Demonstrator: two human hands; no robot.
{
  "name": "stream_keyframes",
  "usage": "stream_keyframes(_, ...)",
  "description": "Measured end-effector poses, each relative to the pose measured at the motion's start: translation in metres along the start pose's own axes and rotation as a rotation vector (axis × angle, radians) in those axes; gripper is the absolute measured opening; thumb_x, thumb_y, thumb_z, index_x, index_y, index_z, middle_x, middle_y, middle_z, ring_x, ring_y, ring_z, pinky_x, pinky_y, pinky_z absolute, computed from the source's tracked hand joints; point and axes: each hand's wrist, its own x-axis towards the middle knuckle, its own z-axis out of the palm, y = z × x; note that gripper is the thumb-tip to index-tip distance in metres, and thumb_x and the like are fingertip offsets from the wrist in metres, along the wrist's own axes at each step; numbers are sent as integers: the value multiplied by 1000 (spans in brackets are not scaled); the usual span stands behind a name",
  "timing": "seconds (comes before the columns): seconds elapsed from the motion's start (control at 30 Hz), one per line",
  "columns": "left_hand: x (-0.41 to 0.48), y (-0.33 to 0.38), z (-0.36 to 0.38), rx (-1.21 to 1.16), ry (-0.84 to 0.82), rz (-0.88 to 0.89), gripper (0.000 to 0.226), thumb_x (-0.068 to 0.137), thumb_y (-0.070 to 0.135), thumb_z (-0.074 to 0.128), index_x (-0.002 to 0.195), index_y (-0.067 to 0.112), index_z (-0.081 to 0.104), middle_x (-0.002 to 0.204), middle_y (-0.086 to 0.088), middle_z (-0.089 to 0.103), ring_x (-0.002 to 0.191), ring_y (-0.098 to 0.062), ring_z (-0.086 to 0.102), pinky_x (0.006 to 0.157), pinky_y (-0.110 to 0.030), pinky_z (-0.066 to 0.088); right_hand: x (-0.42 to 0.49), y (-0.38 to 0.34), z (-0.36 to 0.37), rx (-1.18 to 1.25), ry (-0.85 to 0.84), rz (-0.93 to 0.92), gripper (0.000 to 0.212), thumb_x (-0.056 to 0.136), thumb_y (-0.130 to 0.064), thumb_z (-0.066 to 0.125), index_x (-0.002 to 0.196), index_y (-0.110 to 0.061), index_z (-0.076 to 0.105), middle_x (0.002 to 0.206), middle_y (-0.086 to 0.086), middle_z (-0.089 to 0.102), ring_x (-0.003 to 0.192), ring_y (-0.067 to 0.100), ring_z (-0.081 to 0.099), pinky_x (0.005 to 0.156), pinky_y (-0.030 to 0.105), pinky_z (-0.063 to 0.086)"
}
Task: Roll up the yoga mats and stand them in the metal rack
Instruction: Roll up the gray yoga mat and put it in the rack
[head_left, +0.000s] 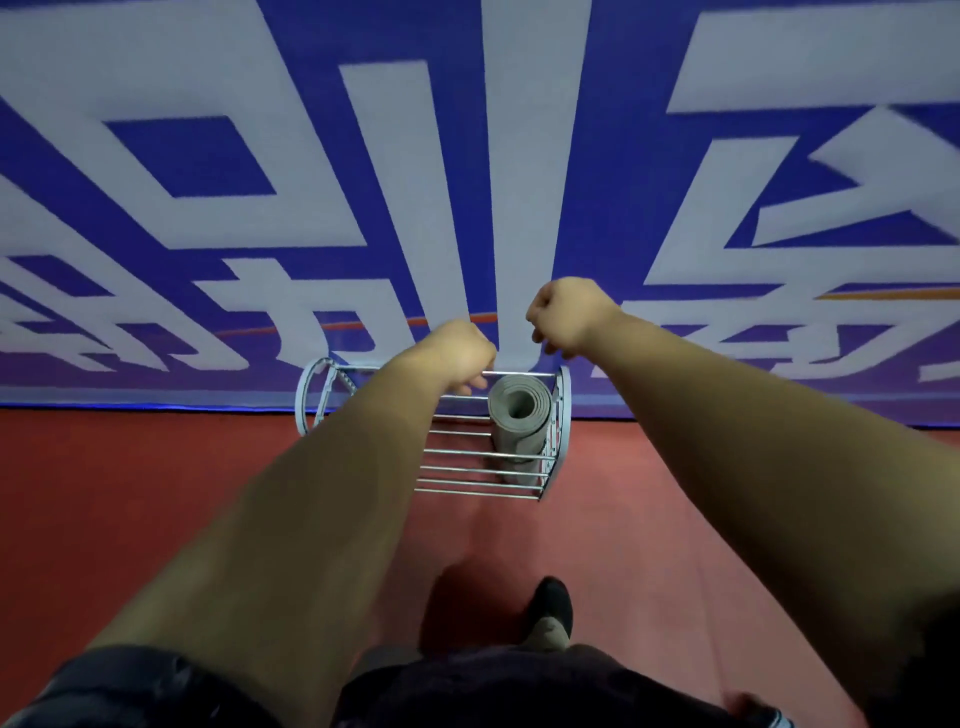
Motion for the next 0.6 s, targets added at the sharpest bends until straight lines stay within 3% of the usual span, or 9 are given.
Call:
stream_keyframes(0.3,-95,-53,-29,-31,-12,162,17,107,17,53,117,13,67,112,-10,77,98,-24,78,94,-47,64,-100,-70,22,67,127,-38,23,107,-20,51,109,-11,72,94,7,80,81,24,79,79,49,68)
stream_keyframes(0.47,-163,-145,-51,-52,-26,174,13,109,14,53,116,13,65,113,-7,75,98,-22,77,84,-38,63,-165,-125,97,18,49,-26,23,108,-18,52,106,-8,72,94,9,80,80,25,79,77,47,68)
stream_keyframes(0.6,-205,-220,-68,-12,-18,113,14,105,8,55,110,6,69,112,-15,78,88,-24,78,62,-31,59,-209,-182,158,-23,-19,-73,25,106,-17,52,101,-6,74,90,12,81,80,29,80,78,49,68)
